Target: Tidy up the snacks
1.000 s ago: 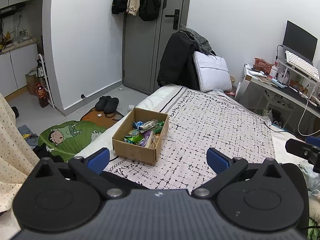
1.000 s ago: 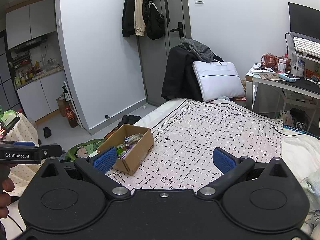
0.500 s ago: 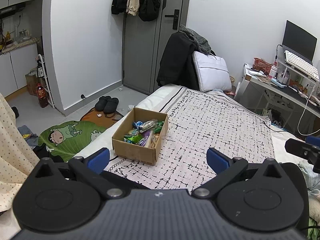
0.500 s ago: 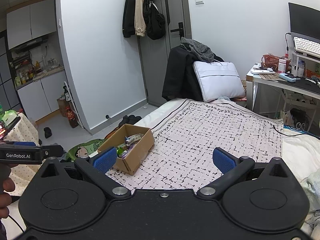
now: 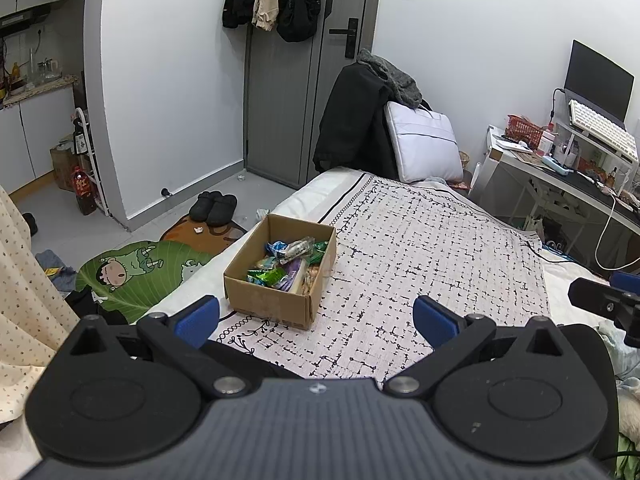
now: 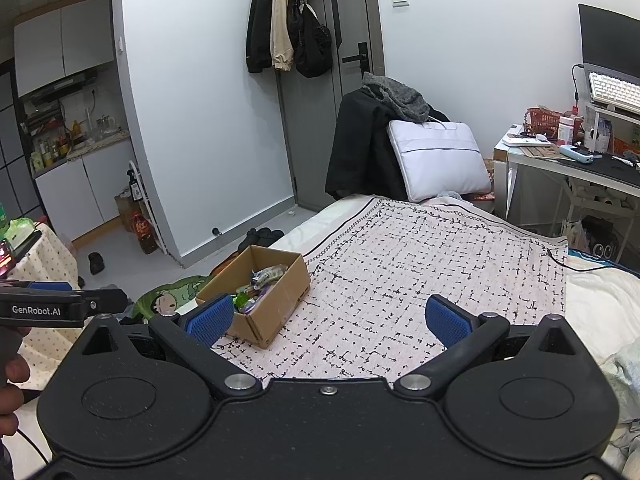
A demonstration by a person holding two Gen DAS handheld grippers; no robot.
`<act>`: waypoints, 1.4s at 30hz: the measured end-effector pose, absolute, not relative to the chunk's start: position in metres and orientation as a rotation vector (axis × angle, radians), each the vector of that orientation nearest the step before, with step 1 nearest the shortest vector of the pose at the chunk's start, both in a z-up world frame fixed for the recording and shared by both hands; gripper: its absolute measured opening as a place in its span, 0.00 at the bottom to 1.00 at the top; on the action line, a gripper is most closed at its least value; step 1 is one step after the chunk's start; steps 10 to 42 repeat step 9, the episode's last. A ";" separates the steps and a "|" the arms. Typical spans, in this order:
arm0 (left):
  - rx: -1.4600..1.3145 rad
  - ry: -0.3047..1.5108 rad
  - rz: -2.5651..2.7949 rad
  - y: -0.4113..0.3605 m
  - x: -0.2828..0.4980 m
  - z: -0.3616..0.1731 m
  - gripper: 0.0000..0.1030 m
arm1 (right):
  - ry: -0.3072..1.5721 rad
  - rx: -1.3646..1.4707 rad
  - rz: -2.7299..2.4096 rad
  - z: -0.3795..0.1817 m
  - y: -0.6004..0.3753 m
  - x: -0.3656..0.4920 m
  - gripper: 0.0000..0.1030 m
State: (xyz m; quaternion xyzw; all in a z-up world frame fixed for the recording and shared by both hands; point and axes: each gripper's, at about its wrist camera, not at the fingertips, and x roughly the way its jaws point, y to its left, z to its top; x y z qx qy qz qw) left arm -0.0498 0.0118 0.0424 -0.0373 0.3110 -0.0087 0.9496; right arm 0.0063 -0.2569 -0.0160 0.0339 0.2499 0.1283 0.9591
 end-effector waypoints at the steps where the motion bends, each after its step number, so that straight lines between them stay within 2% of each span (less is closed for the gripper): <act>1: -0.078 0.632 -0.018 0.012 -0.050 0.042 0.99 | 0.507 0.069 0.260 -0.016 -0.257 0.006 1.00; 42: -0.081 0.633 -0.019 0.012 -0.051 0.041 0.99 | 0.507 0.065 0.262 -0.017 -0.258 0.007 1.00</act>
